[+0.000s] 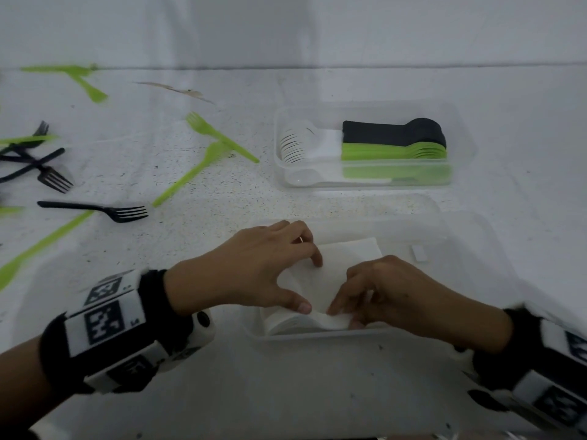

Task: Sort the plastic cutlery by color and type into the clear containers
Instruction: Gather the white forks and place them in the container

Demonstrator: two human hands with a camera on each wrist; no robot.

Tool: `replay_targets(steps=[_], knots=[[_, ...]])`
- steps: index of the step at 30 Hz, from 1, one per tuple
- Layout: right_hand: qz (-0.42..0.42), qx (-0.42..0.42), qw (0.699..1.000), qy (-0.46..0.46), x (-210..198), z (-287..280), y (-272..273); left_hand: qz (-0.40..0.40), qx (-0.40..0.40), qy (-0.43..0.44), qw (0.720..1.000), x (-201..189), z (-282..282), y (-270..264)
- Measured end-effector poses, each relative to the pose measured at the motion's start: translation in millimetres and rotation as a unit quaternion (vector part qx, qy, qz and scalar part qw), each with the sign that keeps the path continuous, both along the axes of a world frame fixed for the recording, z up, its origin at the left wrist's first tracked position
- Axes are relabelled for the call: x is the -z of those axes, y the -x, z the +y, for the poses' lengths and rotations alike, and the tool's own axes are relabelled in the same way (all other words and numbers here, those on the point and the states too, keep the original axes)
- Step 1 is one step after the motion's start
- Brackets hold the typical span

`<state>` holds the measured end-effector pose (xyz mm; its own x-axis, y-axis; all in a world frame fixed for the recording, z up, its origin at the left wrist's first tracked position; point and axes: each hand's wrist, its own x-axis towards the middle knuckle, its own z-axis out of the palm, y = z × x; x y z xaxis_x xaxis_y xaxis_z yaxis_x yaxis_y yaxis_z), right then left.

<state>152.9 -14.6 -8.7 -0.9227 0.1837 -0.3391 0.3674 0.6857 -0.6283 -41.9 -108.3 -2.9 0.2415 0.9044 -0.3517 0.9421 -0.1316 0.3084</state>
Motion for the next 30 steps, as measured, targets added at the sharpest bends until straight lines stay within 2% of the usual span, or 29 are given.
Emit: replay_targets(steps=[8, 13, 16, 20, 24, 27, 30], knots=[[-0.008, -0.025, 0.999, 0.037, -5.3, 15.0, -11.0, 0.009, 0.005, 0.004, 1.000, -7.1, 1.7, -2.0], [-0.030, -0.061, 0.997, -0.021, 1.7, 7.7, 0.4, 0.029, 0.009, -0.013, 0.999, -4.8, 0.8, -3.9], [-0.001, -0.027, 0.999, -0.021, 5.3, 7.6, -0.7, 0.037, 0.001, -0.033, 0.999, -2.2, -0.7, -6.9], [0.088, 0.008, 0.995, 0.044, 5.8, 7.5, -3.7, 0.026, -0.007, -0.019, 0.999, -0.3, -1.5, -7.9], [0.129, 0.090, 0.987, -0.042, 9.2, 22.6, -7.0, 0.023, 0.008, -0.016, 1.000, -2.9, 0.5, -7.8], [0.100, 0.133, 0.980, -0.107, 16.0, 28.5, -14.3, 0.039, 0.033, 0.031, 0.998, -3.2, 2.3, -7.8], [0.065, 0.134, 0.982, -0.119, 21.9, 24.7, -16.3, 0.028, 0.058, 0.057, 0.996, -0.3, 4.1, -7.2]])
